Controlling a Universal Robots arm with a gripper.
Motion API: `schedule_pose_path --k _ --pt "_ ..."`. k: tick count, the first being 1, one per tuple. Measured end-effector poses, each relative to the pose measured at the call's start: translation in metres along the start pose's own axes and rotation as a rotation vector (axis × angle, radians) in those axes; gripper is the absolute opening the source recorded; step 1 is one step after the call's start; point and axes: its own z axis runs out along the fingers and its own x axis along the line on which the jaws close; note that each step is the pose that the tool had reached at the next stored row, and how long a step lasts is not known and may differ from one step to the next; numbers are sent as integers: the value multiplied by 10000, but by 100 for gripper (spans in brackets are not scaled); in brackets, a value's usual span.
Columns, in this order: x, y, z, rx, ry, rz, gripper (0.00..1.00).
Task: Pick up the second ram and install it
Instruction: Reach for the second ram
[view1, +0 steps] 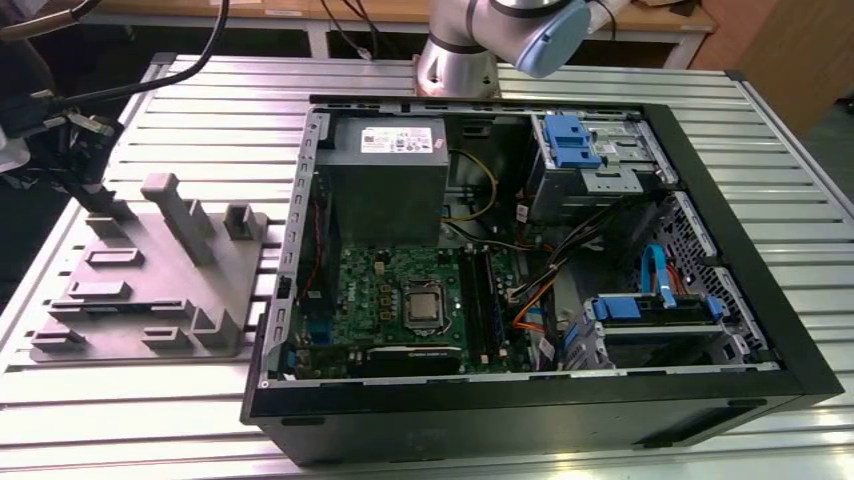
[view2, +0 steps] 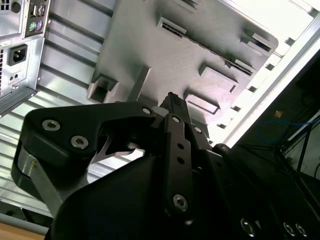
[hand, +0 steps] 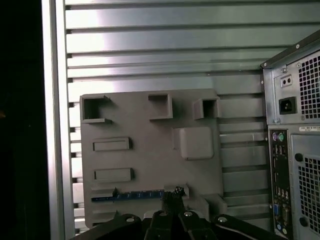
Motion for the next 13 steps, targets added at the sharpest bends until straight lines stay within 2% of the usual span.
schedule_pose_path --k 13 --pt "77 -65 166 1 0 1 7"
